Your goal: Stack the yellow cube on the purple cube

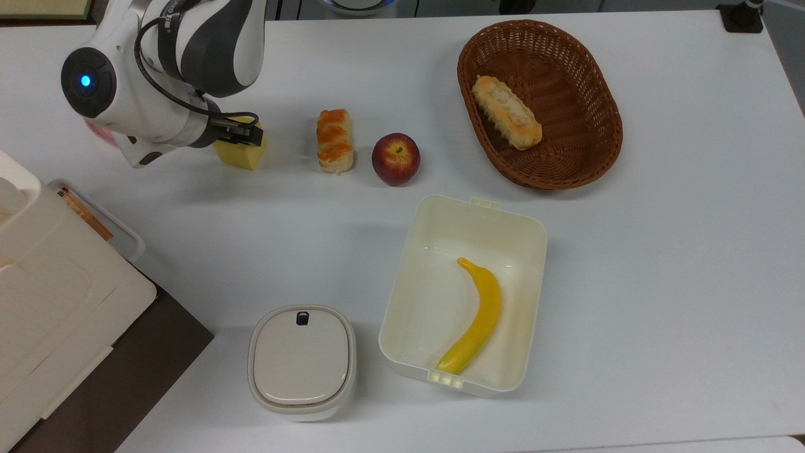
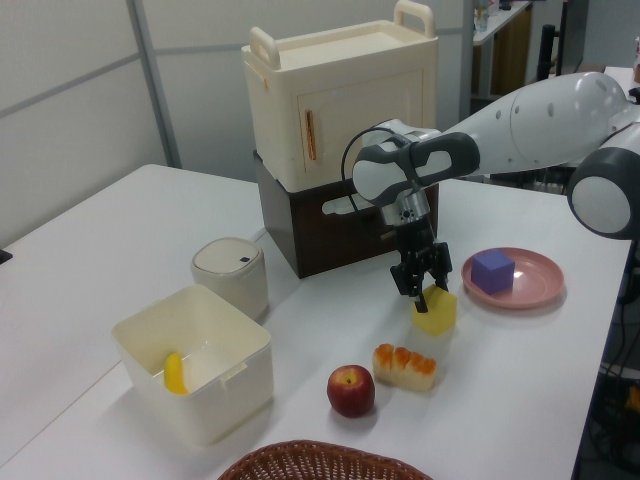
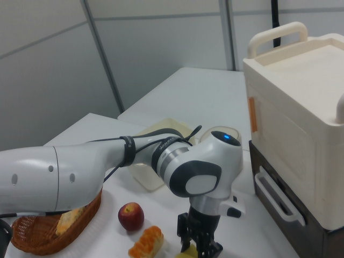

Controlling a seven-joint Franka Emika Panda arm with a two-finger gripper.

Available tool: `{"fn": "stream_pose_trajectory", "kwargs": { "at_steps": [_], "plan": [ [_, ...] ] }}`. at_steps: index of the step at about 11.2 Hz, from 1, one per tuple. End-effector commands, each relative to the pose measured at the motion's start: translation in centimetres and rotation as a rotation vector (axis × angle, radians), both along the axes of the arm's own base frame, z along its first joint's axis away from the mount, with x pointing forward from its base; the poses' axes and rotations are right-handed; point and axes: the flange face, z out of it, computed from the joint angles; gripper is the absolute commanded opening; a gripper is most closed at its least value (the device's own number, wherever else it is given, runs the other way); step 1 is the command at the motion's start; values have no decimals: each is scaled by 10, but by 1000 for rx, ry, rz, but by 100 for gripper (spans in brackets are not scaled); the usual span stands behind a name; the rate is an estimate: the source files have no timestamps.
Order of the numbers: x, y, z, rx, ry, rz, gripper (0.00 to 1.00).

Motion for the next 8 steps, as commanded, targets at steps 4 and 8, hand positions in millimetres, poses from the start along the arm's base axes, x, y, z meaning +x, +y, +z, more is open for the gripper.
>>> {"fn": "stream_pose_trajectory", "kwargs": {
  "at_steps": [4,8],
  "plan": [
    [-31,-43,104,-2,-33,31,14],
    [-68,-116,105,-21,-16,40,14]
  ]
}}
